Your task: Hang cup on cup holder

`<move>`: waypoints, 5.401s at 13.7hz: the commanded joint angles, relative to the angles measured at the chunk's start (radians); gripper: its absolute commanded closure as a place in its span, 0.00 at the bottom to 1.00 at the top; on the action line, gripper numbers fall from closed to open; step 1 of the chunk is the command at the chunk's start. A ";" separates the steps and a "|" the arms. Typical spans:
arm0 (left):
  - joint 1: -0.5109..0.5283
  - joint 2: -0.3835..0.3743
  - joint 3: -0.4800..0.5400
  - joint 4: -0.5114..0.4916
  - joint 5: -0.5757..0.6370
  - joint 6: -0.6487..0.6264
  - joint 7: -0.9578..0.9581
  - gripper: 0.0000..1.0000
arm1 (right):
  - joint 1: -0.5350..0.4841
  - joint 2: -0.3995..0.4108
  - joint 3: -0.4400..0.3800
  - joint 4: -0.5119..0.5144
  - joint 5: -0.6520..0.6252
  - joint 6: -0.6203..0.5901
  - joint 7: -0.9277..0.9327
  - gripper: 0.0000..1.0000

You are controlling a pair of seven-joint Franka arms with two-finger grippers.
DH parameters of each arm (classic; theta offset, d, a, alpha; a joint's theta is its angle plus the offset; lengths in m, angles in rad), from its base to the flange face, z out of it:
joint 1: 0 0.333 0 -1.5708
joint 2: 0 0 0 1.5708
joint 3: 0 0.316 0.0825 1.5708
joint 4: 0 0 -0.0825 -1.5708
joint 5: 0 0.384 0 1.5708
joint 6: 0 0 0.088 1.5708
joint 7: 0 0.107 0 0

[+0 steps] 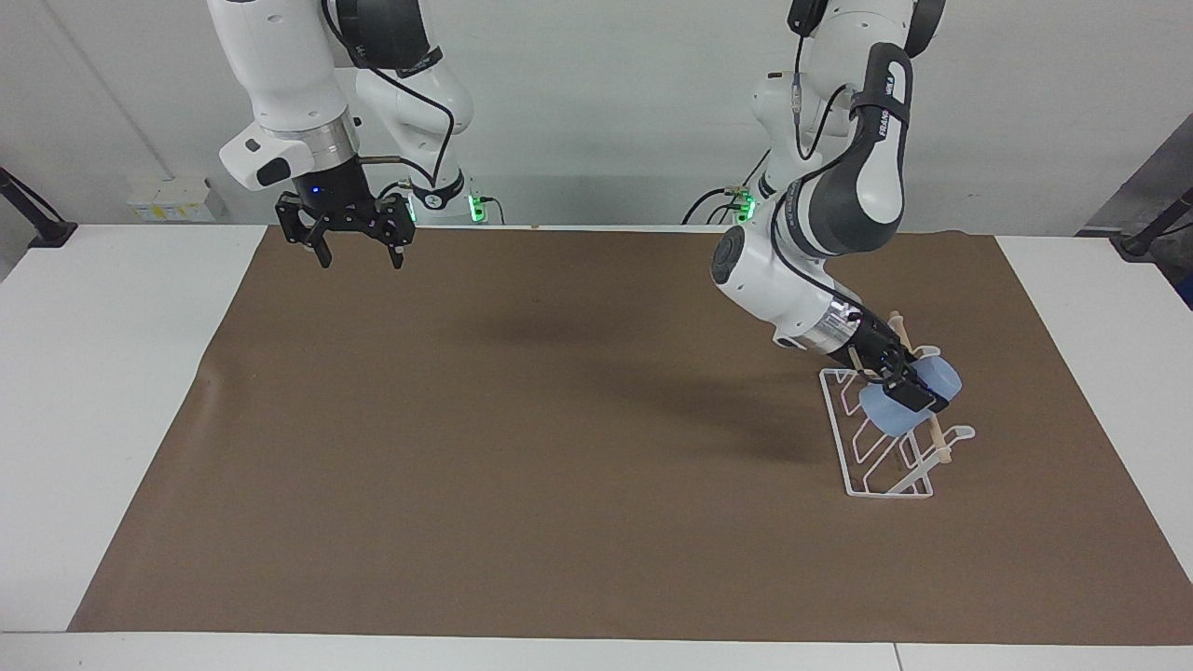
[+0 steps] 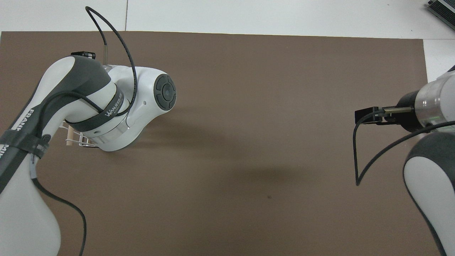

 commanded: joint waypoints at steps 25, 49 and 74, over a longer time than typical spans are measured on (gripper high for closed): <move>0.200 -0.253 0.004 0.001 -0.772 -0.043 -0.105 0.00 | -0.005 -0.005 -0.002 0.002 0.020 -0.011 -0.012 0.00; 0.226 -0.359 0.073 0.028 -1.138 -0.050 -0.636 0.00 | -0.005 -0.005 0.000 0.002 0.020 -0.011 -0.012 0.00; 0.188 -0.403 0.156 0.018 -1.151 -0.119 -0.708 0.00 | -0.005 -0.005 0.000 0.002 0.020 -0.012 -0.012 0.00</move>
